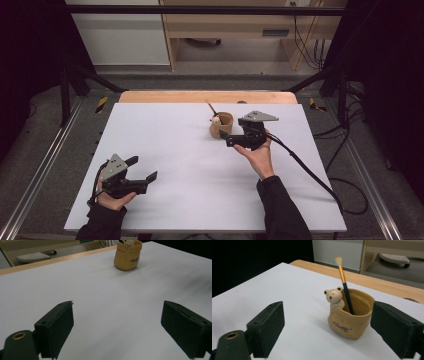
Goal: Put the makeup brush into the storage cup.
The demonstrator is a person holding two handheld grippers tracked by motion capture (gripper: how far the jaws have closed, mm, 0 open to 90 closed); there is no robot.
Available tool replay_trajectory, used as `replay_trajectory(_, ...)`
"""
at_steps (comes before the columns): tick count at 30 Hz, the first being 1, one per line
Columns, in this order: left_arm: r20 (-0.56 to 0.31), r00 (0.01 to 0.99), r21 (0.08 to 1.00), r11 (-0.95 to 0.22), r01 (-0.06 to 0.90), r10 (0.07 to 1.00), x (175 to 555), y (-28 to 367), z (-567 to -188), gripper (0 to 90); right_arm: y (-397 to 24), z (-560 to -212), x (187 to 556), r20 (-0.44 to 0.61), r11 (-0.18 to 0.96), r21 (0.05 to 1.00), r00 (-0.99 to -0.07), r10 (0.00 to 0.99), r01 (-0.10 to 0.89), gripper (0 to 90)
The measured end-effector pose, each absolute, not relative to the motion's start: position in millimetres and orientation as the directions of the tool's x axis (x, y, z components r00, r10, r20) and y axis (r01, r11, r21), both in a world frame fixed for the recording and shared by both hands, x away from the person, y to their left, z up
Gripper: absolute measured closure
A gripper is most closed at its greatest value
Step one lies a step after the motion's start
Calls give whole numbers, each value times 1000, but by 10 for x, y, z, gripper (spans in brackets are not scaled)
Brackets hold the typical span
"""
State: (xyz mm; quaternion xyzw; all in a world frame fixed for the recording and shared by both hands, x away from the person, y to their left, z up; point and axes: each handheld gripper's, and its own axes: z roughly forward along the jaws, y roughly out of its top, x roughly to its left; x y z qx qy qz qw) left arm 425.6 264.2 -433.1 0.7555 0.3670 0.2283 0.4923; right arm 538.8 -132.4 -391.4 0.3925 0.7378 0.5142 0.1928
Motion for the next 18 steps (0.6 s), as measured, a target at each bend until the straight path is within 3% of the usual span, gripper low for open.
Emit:
replay_trajectory(4,-19,626,913,-242,329,779,4252,2641,-4328,106,-1358,-3918,5289,112,169,912,-624,773,373,71)
replay_trajectory(18,-22,624,912,-240,333,781,4252,2645,-4332,102,-1540,-3982,5002,112,169,916,-635,764,365,21)
